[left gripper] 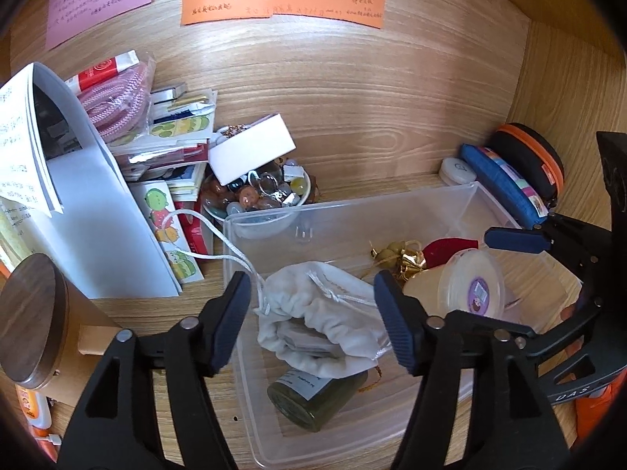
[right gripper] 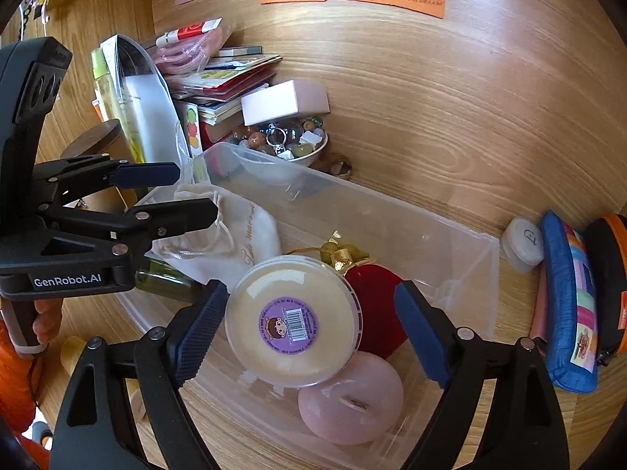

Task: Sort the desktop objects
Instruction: 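Lower the white bag into the bin with the left tool while the right tool releases the tub, then withdraw both tools from the bin toward the gold bottle and small block, then grasp the gold lotion bottle with the left tool while the right tool grasps the small block, then carry the gold bottle with the left tool while the right tool carries the block toward the bin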

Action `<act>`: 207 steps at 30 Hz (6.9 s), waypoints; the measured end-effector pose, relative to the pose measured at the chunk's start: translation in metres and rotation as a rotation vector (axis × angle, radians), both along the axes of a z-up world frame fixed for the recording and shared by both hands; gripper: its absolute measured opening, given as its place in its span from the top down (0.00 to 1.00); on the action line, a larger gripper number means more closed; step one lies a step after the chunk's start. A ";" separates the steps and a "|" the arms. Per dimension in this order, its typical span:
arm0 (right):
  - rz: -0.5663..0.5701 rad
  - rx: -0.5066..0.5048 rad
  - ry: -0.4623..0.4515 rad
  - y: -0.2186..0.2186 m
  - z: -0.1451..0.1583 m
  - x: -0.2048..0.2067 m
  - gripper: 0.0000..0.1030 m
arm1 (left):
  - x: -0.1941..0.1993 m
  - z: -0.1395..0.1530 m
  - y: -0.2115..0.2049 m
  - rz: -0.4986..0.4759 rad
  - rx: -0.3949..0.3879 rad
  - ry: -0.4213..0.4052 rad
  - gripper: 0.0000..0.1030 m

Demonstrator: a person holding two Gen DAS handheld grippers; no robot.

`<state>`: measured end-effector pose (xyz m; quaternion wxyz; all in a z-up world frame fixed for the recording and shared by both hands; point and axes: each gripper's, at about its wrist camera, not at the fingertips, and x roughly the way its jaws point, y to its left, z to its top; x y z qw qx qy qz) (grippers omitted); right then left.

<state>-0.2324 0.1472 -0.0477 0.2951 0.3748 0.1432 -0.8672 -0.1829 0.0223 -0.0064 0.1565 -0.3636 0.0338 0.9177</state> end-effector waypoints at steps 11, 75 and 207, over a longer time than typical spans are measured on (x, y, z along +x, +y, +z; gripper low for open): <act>-0.023 -0.024 0.068 0.004 0.015 0.004 0.16 | 0.001 0.008 -0.002 0.041 -0.008 0.032 0.25; -0.122 -0.159 0.019 0.090 -0.022 0.184 0.03 | 0.162 -0.061 -0.007 0.058 -0.111 -0.120 0.01; 0.005 -0.133 0.176 -0.009 0.059 0.047 0.86 | 0.072 0.058 -0.019 -0.038 0.031 0.116 0.53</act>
